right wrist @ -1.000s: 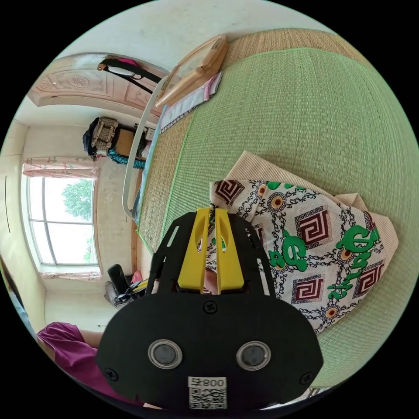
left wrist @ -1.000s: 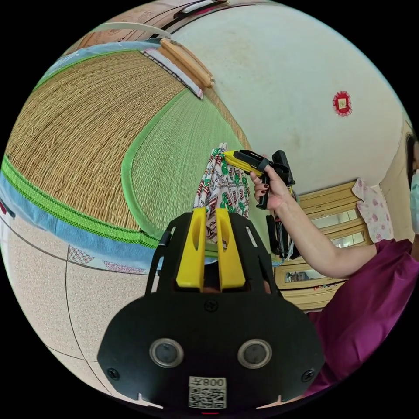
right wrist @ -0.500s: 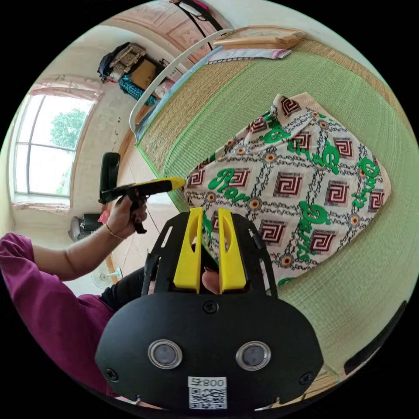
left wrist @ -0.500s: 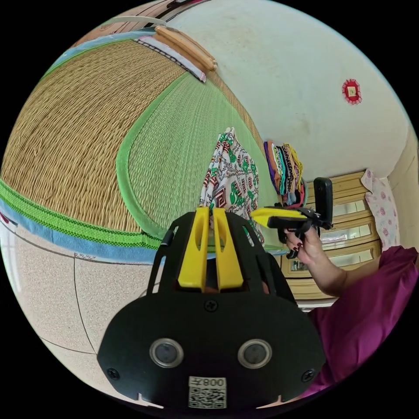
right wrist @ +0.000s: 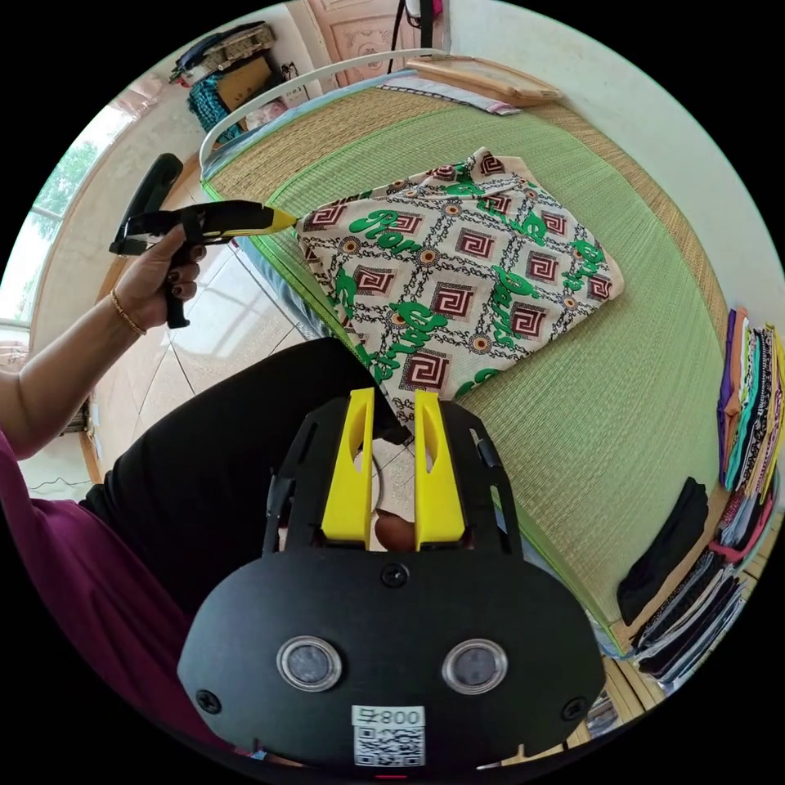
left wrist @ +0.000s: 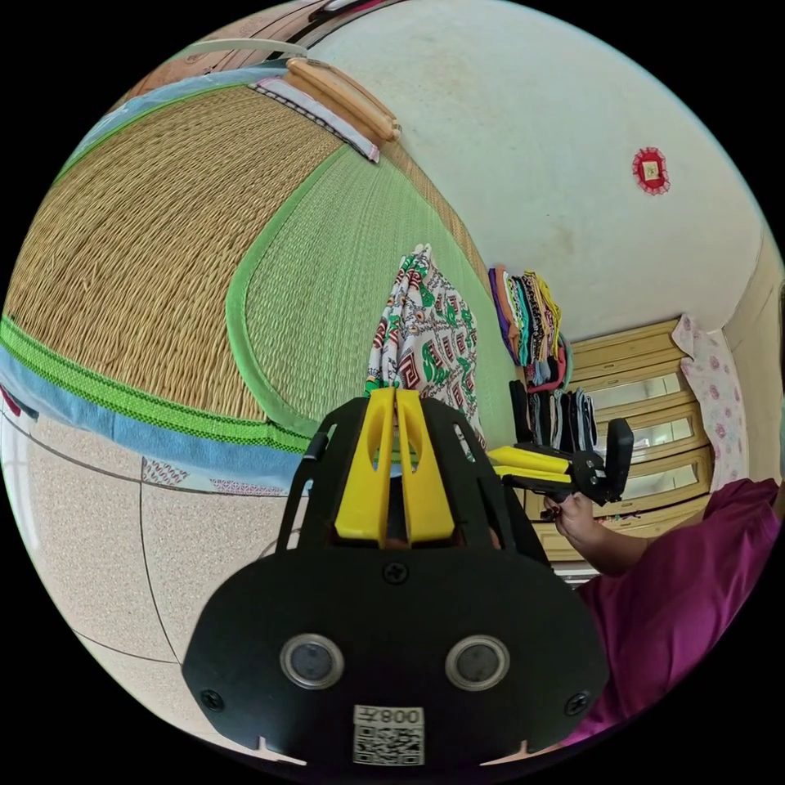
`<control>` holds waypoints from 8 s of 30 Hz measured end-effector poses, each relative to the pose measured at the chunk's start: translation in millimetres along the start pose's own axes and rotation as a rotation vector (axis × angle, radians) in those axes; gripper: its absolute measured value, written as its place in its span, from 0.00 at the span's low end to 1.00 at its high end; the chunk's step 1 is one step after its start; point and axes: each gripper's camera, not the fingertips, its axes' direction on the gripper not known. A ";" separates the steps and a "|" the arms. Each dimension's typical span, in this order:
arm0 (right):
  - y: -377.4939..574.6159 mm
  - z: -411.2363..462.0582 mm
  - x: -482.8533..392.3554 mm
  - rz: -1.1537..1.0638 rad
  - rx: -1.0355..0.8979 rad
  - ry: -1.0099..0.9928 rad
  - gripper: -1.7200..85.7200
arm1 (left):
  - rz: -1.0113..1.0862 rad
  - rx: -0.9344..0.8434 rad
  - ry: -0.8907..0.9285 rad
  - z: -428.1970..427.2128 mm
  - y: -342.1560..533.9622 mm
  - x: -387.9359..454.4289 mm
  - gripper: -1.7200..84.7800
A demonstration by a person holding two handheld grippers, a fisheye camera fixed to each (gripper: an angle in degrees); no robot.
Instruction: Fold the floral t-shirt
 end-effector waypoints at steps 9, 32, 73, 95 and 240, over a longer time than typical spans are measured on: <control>4.9 13.6 -19.2 -0.004 -0.044 0.086 0.03 | -0.003 -0.002 -0.011 12.7 5.4 10.6 0.02; 63.3 23.0 57.8 0.183 -0.014 -0.212 0.02 | -0.094 -0.061 0.004 90.7 80.7 35.2 0.02; 224.5 77.1 133.2 0.407 0.163 -0.575 0.08 | 0.452 -0.405 -0.246 341.1 275.6 280.0 0.03; 250.1 211.9 216.0 0.632 0.274 -1.101 0.05 | 0.570 -0.424 -0.321 372.3 289.3 265.4 0.05; 311.8 277.6 217.5 0.765 0.429 -1.506 0.03 | -0.454 -0.056 0.586 48.3 211.5 -142.8 0.15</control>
